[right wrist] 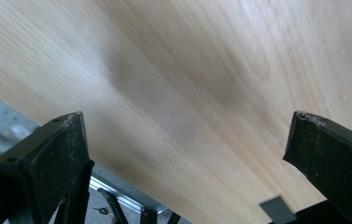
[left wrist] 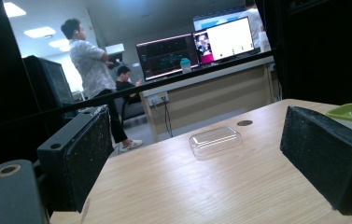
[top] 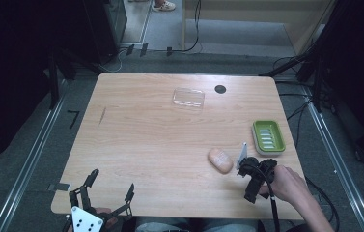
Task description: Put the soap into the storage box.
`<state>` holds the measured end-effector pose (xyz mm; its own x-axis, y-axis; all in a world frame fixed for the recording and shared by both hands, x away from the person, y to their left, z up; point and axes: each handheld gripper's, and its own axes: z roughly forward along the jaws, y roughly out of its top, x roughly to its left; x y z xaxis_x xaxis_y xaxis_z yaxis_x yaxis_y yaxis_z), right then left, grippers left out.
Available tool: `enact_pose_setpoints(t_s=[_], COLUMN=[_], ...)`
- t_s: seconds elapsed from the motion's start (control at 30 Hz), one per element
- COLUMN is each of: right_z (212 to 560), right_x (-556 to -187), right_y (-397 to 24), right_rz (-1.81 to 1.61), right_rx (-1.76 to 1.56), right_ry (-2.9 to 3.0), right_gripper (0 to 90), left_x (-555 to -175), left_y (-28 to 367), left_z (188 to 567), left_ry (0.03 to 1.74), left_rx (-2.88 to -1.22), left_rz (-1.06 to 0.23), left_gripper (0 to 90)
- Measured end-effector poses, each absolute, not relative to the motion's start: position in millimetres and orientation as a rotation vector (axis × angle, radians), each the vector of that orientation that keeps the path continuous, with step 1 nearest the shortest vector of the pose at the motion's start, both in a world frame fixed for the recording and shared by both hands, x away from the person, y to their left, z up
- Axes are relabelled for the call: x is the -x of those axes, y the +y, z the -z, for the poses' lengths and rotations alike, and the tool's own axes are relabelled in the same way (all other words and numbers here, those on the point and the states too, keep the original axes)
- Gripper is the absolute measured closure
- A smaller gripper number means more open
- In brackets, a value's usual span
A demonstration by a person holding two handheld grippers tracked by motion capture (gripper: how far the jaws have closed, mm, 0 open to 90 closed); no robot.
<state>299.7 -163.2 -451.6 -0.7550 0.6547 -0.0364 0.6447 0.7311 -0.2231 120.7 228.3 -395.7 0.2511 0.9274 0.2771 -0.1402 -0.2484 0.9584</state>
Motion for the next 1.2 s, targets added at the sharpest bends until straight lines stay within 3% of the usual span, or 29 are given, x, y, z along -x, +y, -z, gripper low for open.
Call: enact_pose_setpoints(t_s=[1.2], right_z=[447.0], right_x=[-325.5], right_y=[-117.8], right_rz=[-0.360], right_rx=[0.984], right_ry=[-2.932], right_gripper=[0.0], left_x=[-120.7], left_y=[228.6], left_z=[395.9], left_ry=[0.789], left_rx=[-1.435], left_rz=[-1.236], left_gripper=[9.8])
